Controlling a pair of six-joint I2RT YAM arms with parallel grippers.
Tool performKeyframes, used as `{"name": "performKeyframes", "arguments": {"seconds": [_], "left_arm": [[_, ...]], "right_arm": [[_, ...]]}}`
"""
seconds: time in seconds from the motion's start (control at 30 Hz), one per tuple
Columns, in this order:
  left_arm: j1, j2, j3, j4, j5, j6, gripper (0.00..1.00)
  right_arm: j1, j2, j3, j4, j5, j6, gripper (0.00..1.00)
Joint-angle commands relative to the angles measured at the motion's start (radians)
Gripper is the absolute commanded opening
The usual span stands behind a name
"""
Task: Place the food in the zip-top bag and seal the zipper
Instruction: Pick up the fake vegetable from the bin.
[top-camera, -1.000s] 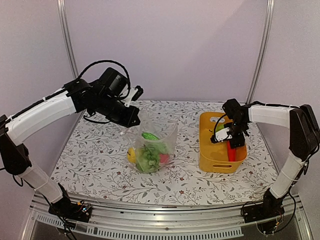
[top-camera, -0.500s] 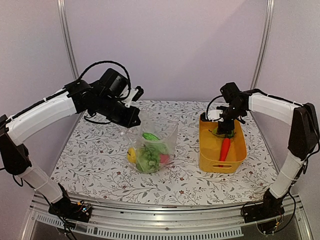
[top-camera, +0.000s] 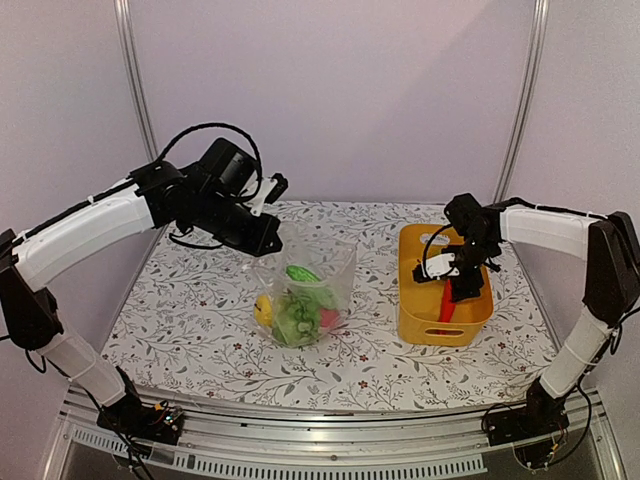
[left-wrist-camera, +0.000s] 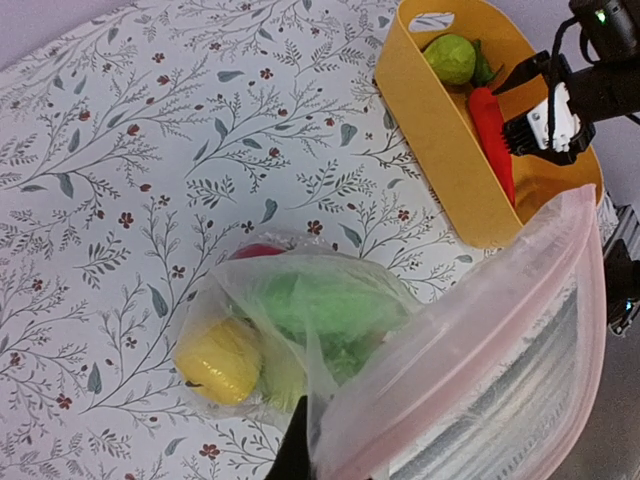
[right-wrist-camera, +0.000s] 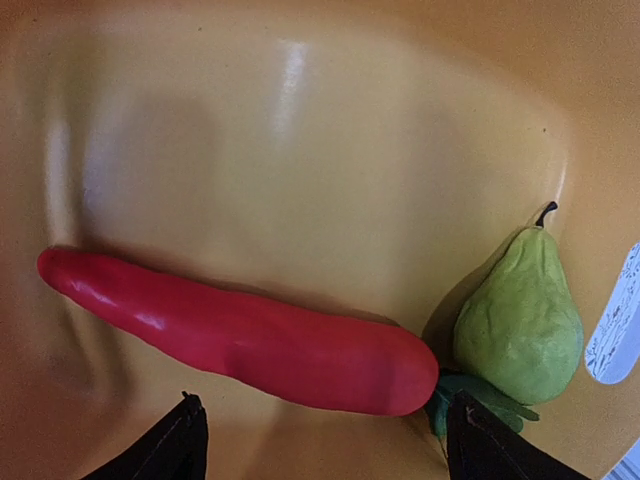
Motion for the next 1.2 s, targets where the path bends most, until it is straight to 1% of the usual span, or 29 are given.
{"name": "performKeyframes", "arguments": {"seconds": [0.0,0.3,0.47,0.63,0.73,0.8,0.9,1.17], "left_arm": [[0.006,-0.016,-0.026,0.027,0.021,-0.008,0.0],[0.004,-0.044,-0.05,0.024,0.022,-0.027,0.0],[0.004,-0.047,-0.052,0.025,0.022,-0.03,0.0],[0.005,-0.048,-0.051,0.025,0.029,-0.033,0.0],[0.004,-0.054,-0.054,0.025,0.025,-0.033,0.0],[0.004,-0.052,-0.054,0.024,0.022,-0.031,0.01],[0.005,-0.046,-0.05,0.026,0.024,-0.029,0.01],[0.005,-0.035,-0.036,0.025,0.023,-0.018,0.01]], "right_arm": [[0.003,-0.027,-0.056,0.03,0.053,-0.109,0.8],[0.002,0.039,-0.126,0.126,0.088,-0.133,0.8],[0.003,0.058,-0.139,0.171,0.08,-0.139,0.79],[0.003,0.076,-0.128,0.173,0.085,-0.123,0.62],[0.003,0.053,-0.127,0.171,0.083,-0.132,0.48],[0.003,0.036,-0.114,0.153,0.082,-0.13,0.41],[0.003,0.008,-0.097,0.121,0.071,-0.129,0.35],[0.003,-0.082,-0.06,0.067,0.088,-0.148,0.31]]}}
